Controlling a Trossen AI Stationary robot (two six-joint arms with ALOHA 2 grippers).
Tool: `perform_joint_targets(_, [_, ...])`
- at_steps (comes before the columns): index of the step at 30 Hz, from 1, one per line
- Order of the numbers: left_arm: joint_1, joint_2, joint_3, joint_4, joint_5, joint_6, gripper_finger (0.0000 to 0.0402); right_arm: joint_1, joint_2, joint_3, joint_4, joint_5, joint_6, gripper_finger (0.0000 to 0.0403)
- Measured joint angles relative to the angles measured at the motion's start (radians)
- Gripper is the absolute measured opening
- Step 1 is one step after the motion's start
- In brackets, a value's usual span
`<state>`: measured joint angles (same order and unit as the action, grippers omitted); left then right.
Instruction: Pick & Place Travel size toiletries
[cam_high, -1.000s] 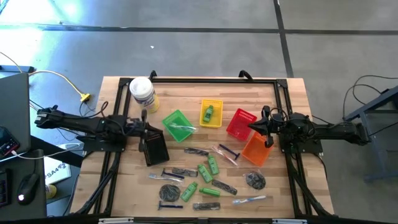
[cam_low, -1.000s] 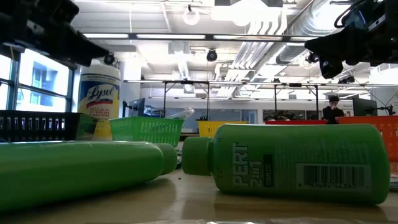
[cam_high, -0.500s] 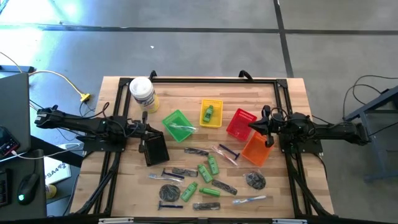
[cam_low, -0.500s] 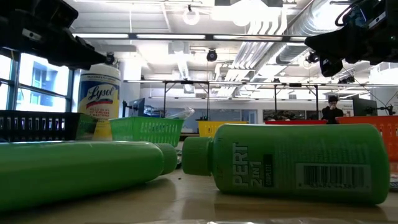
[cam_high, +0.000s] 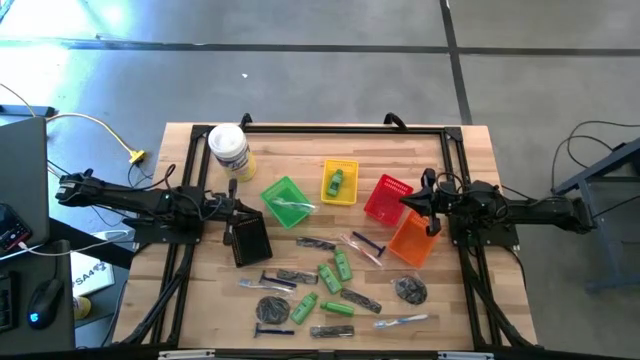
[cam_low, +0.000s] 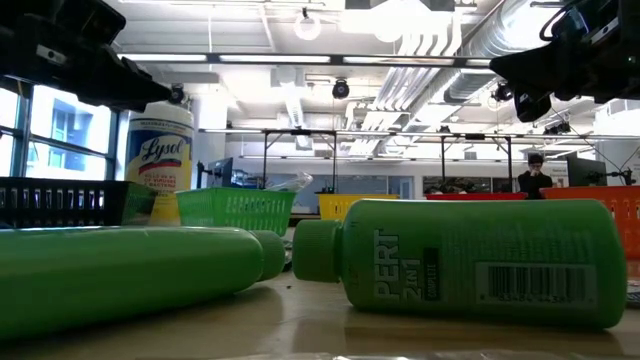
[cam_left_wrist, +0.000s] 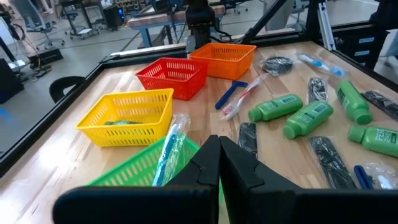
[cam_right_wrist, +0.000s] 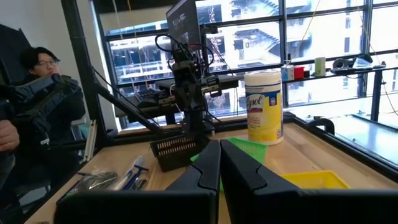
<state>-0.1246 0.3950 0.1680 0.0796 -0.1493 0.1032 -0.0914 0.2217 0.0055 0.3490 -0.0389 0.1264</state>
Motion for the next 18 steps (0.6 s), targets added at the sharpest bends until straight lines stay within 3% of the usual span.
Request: perform_joint_targets(18, [0.0,0.004,0.0,0.004,0.024,-0.088,0.0,0.0,0.0,0.0,0.01,0.011,-0.022,0.0003])
